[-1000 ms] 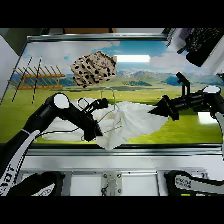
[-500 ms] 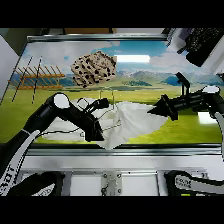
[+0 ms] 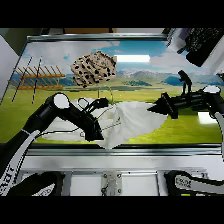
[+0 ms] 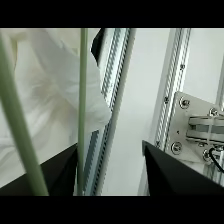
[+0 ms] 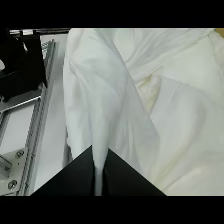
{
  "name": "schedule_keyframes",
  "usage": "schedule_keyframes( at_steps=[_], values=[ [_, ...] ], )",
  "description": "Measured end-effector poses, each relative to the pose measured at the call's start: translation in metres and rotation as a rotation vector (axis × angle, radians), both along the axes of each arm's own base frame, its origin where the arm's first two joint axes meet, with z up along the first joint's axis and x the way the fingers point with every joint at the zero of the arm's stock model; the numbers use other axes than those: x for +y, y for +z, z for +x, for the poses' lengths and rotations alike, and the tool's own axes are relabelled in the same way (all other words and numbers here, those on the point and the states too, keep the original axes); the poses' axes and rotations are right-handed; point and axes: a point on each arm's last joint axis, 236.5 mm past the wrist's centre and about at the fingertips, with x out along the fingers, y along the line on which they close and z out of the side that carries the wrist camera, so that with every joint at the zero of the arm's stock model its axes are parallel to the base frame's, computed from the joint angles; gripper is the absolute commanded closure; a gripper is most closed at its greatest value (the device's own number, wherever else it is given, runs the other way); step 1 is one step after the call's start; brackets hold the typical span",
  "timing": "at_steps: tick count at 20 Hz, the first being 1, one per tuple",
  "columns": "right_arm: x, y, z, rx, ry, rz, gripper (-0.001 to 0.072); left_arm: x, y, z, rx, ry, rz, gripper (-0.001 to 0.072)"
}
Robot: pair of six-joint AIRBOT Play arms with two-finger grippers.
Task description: Fold the clothes and pants, and hang the long-sleeved shirts on hangers.
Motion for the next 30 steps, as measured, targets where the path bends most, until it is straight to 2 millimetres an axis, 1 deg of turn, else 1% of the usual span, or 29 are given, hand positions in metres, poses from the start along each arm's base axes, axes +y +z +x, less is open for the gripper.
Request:
schedule_keyframes(
  at_steps=[4,8,11,15,16,17,21,25,30],
  values=[
    [0.001,0.006,0.002,-0.009,-0.005,0.026,0.0708,0.001,-0.001,0.011,-0.005,0.057,0.002,0.0294],
    [0.002,0.01,0.003,-0.013,-0.011,0.043,0.0708,0.012,0.0,0.026,0.009,0.143,0.006,0.0294],
    [0.004,0.02,0.007,-0.024,-0.025,0.085,0.0708,0.016,0.0,0.031,0.012,0.171,0.007,0.0295],
    [0.005,0.028,0.009,-0.035,-0.035,0.118,0.0708,0.019,0.0,0.038,0.011,0.208,0.007,0.0294],
    [0.005,0.031,0.004,-0.043,-0.012,0.133,0.0708,0.021,0.0,0.043,0.006,0.232,0.005,0.0295],
    [0.006,0.032,0.006,-0.043,-0.022,0.136,0.0708,0.023,-0.001,0.047,-0.002,0.244,0.006,0.0294],
    [0.006,0.035,0.004,-0.04,-0.014,0.145,0.0707,0.028,-0.001,0.055,-0.012,0.273,0.002,0.0294],
    [0.006,0.034,0.005,-0.03,-0.02,0.142,0.0708,0.028,0.001,0.058,-0.019,0.284,-0.006,0.0294],
    [0.006,0.034,0.007,-0.018,-0.03,0.139,0.0708,0.031,0.014,0.063,-0.072,0.302,-0.023,0.0294]
  ],
)
